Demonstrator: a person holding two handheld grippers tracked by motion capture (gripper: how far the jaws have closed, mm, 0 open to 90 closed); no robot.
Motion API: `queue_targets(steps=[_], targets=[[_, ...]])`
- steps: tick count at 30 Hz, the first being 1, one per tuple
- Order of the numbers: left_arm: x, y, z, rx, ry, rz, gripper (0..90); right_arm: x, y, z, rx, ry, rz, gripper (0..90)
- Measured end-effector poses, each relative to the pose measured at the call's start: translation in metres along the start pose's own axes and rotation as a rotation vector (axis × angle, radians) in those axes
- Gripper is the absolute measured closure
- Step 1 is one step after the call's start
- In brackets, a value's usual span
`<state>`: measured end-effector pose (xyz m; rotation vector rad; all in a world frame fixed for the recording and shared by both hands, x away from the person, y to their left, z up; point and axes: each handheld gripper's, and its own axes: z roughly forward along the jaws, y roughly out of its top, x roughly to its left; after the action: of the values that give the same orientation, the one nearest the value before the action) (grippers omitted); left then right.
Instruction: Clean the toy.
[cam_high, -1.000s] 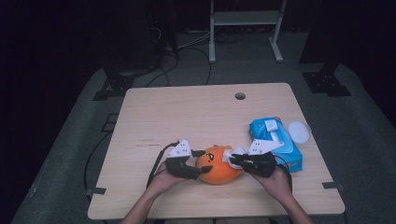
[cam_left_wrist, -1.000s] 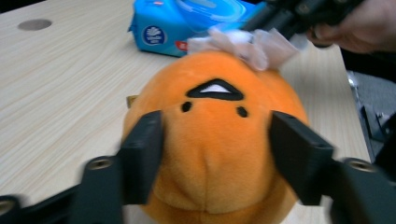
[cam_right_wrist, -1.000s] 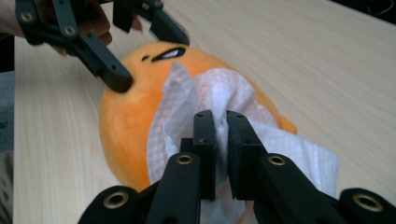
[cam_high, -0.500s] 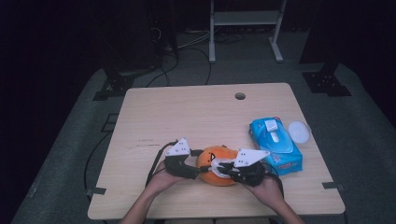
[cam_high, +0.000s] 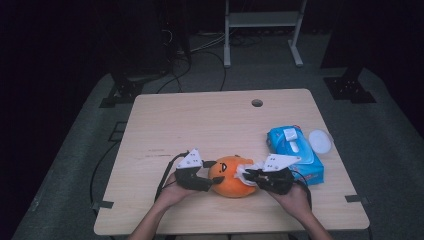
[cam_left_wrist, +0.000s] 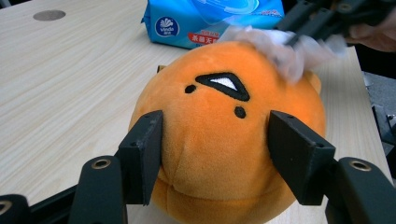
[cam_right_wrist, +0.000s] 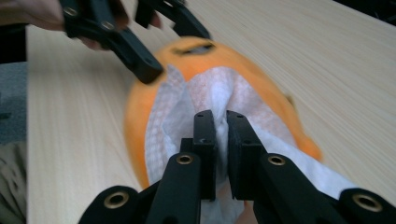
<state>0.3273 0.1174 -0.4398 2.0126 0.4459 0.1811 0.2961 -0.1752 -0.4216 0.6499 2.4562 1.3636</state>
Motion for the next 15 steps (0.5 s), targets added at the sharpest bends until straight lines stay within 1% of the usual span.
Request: queue_targets(steps=[1, 2, 3, 4, 5, 6, 7, 8, 9, 10, 12, 13, 15], targets=[[0.0, 0.0, 0.0, 0.0, -0.001, 0.001, 37.3, -0.002, -0.002, -0.002, 0.004, -0.01, 0.003, 82.4], [0.0, 0.0, 0.0, 0.0, -0.002, 0.004, 37.2, -0.005, -0.005, -0.004, 0.008, -0.02, 0.018, 82.4], [-0.001, 0.002, -0.001, -0.014, -0.002, 0.019, 36.3, -0.007, -0.006, -0.005, 0.008, -0.02, 0.029, 82.4], [-0.002, 0.004, -0.002, -0.035, 0.004, 0.039, 32.5, -0.007, -0.007, -0.005, 0.008, -0.018, 0.036, 82.4], [-0.003, 0.006, -0.003, -0.064, 0.008, 0.056, 29.6, -0.006, -0.007, -0.004, 0.011, -0.024, 0.028, 82.3], [-0.003, 0.007, -0.004, -0.095, 0.005, 0.057, 27.5, -0.005, -0.005, -0.002, 0.01, -0.028, 0.016, 82.3], [-0.003, 0.008, -0.004, -0.103, 0.001, 0.053, 27.4, -0.003, -0.004, -0.002, 0.003, -0.025, 0.012, 82.3], [-0.004, 0.008, -0.003, -0.09, 0.006, 0.055, 28.1, -0.002, -0.001, -0.001, -0.006, -0.018, 0.007, 82.3], [-0.005, 0.007, -0.001, -0.067, 0.011, 0.064, 29.5, 0.0, 0.001, 0.0, -0.012, -0.016, -0.001, 82.3], [-0.004, 0.005, 0.0, -0.052, 0.01, 0.065, 32.0, 0.002, 0.003, 0.0, -0.015, -0.015, -0.01, 82.2], [-0.002, 0.003, 0.0, -0.04, -0.002, 0.03, 34.0, 0.003, 0.004, 0.002, -0.013, -0.015, -0.02, 82.2], [0.0, 0.003, 0.0, -0.033, -0.008, 0.018, 34.6, 0.003, 0.003, 0.002, -0.014, -0.012, -0.017, 82.3], [-0.001, 0.001, 0.0, -0.024, -0.004, 0.017, 35.6, -0.002, 0.001, 0.002, -0.012, -0.004, 0.01, 82.3]])
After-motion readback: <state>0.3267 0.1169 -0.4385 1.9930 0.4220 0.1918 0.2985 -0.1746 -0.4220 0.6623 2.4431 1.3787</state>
